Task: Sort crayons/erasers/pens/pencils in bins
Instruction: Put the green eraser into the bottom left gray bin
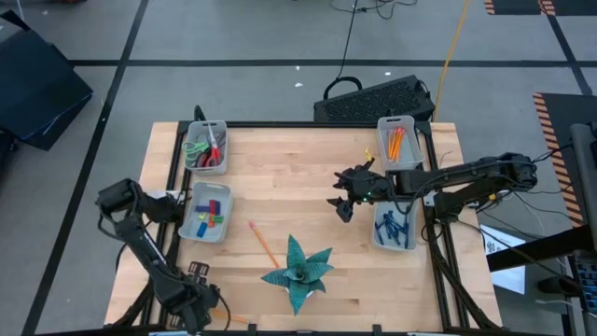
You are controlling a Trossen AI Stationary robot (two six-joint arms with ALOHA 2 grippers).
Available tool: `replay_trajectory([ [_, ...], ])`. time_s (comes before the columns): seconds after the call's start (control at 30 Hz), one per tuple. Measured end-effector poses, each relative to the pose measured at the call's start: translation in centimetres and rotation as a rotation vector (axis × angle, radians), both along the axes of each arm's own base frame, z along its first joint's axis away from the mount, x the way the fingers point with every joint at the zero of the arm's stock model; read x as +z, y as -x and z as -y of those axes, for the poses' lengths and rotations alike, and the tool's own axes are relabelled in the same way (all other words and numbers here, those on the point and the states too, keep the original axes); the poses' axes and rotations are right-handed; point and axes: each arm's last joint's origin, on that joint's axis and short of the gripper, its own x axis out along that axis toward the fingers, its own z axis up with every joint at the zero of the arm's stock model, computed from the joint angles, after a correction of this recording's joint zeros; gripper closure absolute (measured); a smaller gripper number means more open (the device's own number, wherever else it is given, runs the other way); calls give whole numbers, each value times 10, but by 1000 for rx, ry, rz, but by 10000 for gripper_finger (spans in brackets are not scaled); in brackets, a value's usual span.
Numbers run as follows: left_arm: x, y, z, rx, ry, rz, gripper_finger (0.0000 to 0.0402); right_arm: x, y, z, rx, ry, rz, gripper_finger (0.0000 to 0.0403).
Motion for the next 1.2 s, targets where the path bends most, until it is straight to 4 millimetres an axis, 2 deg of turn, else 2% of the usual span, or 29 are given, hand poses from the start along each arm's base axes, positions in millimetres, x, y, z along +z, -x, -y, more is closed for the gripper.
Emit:
replay_trajectory([
  [0.23, -12, 7, -8, -6, -29, -19, 243, -2, 2, -1, -29, -8, -25, 133],
  [0.43, -14, 12, -3, -55, 16, -17, 272, -3, 3, -1, -50, -32, -32, 133],
  [0.93, -15, 13, 3, -155, 39, 68, 283, -6, 6, -1, -55, -36, -77, 133],
  [1.07, -15, 13, 3, -243, 55, 71, 316, -10, 9, -1, -38, -53, -129, 133],
  [1.2, -15, 14, 2, -291, 60, 75, 369, -14, 14, 0, -19, -63, -190, 133],
])
